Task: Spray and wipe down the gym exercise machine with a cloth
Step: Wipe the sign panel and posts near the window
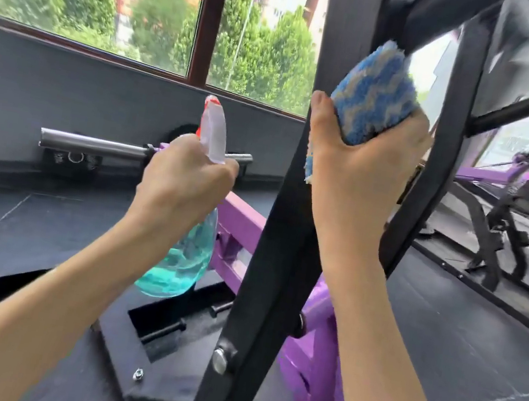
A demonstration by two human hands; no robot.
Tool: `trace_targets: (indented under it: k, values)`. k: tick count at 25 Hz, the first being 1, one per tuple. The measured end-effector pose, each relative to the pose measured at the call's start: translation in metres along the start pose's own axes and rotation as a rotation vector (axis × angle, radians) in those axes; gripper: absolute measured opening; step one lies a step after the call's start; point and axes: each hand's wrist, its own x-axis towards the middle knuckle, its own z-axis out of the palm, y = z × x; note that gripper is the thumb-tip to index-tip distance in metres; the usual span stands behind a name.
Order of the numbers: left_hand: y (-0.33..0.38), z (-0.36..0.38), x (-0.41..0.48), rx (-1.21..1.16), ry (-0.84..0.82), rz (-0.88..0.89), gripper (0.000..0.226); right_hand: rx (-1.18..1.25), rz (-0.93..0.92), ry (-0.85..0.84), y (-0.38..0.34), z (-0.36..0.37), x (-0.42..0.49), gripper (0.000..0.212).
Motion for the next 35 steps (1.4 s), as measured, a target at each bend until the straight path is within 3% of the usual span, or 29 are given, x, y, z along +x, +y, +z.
trace_targets:
  k: [5, 11, 14, 18, 20, 22, 25, 29, 33, 35]
  values:
    - [-0.002, 0.01, -0.044, -0.199, 0.025, -0.041, 0.025, 0.077, 0.055, -0.057, 0.021, -0.004, -0.023, 0.08]
    - [-0.003, 0.016, -0.103, -0.346, 0.146, -0.074, 0.037, -0.007, 0.019, -0.141, 0.049, -0.02, -0.09, 0.085]
    - [-0.009, 0.017, -0.118, -0.358, 0.164, -0.136, 0.044, -0.108, -0.046, -0.261, 0.033, -0.023, -0.057, 0.099]
    - [-0.013, 0.016, -0.126, -0.375, 0.07, -0.135, 0.027, -0.168, 0.005, -0.243, -0.009, -0.009, 0.02, 0.096]
    - [-0.014, 0.01, -0.122, -0.375, 0.053, -0.116, 0.021, -0.149, 0.001, -0.213, -0.002, -0.006, 0.006, 0.096]
    - [-0.017, 0.002, -0.121, -0.278, 0.057, -0.036, 0.024, -0.12, -0.038, -0.188, 0.025, -0.015, -0.045, 0.095]
    - [-0.022, -0.007, -0.125, -0.02, 0.163, 0.201, 0.046, -0.091, 0.017, -0.299, 0.051, -0.028, -0.095, 0.099]
    - [-0.026, -0.012, -0.132, 0.159, 0.236, 0.425, 0.064, -0.09, 0.032, -0.296, 0.033, -0.019, -0.039, 0.095]
    - [-0.023, -0.007, -0.134, 0.114, 0.211, 0.534, 0.054, -0.08, -0.073, -0.309, 0.001, -0.007, 0.036, 0.096]
    - [-0.026, 0.0, -0.134, 0.099, 0.119, 0.542, 0.058, -0.068, -0.068, -0.322, -0.002, -0.004, 0.04, 0.096]
